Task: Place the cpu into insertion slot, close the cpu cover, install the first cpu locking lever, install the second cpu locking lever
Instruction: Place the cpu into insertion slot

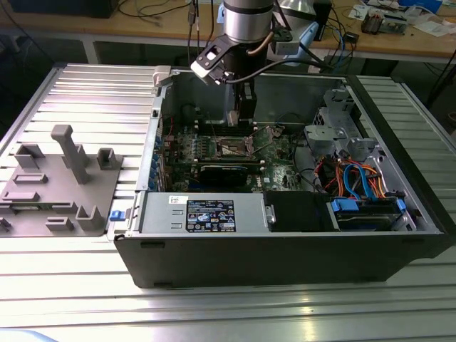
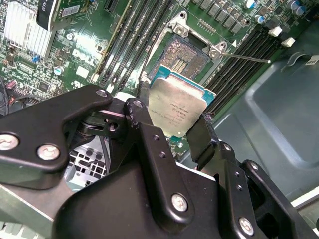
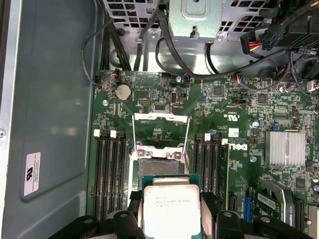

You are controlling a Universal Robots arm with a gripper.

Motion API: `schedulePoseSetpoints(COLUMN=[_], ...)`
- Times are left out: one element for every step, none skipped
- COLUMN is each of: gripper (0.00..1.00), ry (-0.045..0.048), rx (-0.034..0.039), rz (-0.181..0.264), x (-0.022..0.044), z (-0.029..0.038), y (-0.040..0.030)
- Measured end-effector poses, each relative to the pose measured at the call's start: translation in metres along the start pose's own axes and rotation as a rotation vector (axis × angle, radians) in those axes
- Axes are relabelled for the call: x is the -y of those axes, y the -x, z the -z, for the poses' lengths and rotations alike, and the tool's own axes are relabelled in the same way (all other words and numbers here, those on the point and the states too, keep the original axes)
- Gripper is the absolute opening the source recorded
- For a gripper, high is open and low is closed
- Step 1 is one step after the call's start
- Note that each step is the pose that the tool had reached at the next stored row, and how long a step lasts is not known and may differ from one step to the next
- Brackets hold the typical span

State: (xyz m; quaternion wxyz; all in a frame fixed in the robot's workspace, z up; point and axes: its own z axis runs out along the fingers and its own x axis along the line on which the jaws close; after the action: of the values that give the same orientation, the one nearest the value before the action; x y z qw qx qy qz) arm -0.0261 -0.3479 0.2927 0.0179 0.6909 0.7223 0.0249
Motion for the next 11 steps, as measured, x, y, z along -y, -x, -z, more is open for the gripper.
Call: schedulePoseSetpoints(gripper=[0.55,0.55,0.55,0.55,0.55,0.55,0.55,0.55,0.55,0.55,0.55], ry=[0.0,0.0001,0.0001,0.0,0.0,0.0,0.0,0.0,0.0,0.0,0.0], rx=[-0.0001,-0.0001,-0.0002,0.0,0.0001,0.0,0.0,-0.0001,0.0,0.0,0.0], rz=[0.0,0.0,0.0,0.0,0.0,0.0,0.0,0.0,0.0,0.0,0.0], x=[0.0,0.0,0.0001,0.0001,0.0001,0.0001,0.0001,0.0001,0.0001,0.0001,0.0002], z=[-0.0002,-0.0004,-0.0008,-0.0011,-0.0012,-0.0015,-0.0016,-0.0019,-0.002,-0.0021,-0.0034], y=[0.0,0.0,0.0,0.0,0.0,0.0,0.0,0.0,0.0,0.0,0.0001])
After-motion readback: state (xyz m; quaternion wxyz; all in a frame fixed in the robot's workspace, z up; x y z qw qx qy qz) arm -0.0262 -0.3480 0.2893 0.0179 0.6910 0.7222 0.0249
